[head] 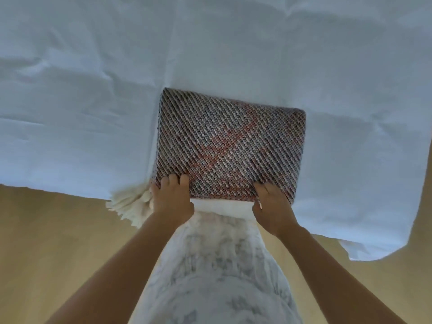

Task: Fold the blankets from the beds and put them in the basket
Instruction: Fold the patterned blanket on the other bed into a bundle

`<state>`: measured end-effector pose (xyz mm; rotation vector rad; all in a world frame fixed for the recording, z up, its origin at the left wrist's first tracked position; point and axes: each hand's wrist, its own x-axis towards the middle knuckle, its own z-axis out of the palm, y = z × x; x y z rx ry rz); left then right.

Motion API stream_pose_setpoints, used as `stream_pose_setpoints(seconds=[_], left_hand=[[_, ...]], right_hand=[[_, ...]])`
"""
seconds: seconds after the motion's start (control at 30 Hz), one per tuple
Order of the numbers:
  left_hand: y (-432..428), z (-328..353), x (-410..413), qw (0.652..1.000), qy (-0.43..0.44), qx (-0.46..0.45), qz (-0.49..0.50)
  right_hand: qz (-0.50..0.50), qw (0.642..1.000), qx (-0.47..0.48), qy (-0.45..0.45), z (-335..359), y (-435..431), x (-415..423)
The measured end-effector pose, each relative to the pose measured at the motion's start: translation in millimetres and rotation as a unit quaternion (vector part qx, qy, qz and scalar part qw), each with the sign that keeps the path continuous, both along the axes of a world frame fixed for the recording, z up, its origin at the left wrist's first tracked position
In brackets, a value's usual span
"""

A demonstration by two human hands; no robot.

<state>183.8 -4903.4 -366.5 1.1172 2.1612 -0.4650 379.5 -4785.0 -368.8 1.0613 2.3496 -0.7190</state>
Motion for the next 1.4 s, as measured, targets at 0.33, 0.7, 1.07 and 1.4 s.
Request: stream_pose_setpoints(seconds=[0.33,0.7,1.07,1.4], left_hand=[[123.2,-8.6,-7.5,0.956,-0.034,0.292,-0.015],[89.6,-79.4,-52.7,0.982,0.059,0.157,0.082],[34.6,-53.2,-1.5,0.962,0.034,0.255,0.088],[-33.5,-84.4,3.3,0.992,0.004,0.090,0.084]], right_hand=[[-0.034,0.966,0.140,0.215,-14.6,57.3,-102.3],[-0.002,0.987,0.162,0.009,-80.2,104.5,-54.2],[-0.014,0.988,0.120,0.093,-38.3,-18.3,-77.1],[0.078,0.990,0.117,-0.005,-74.4,2.5,0.9]])
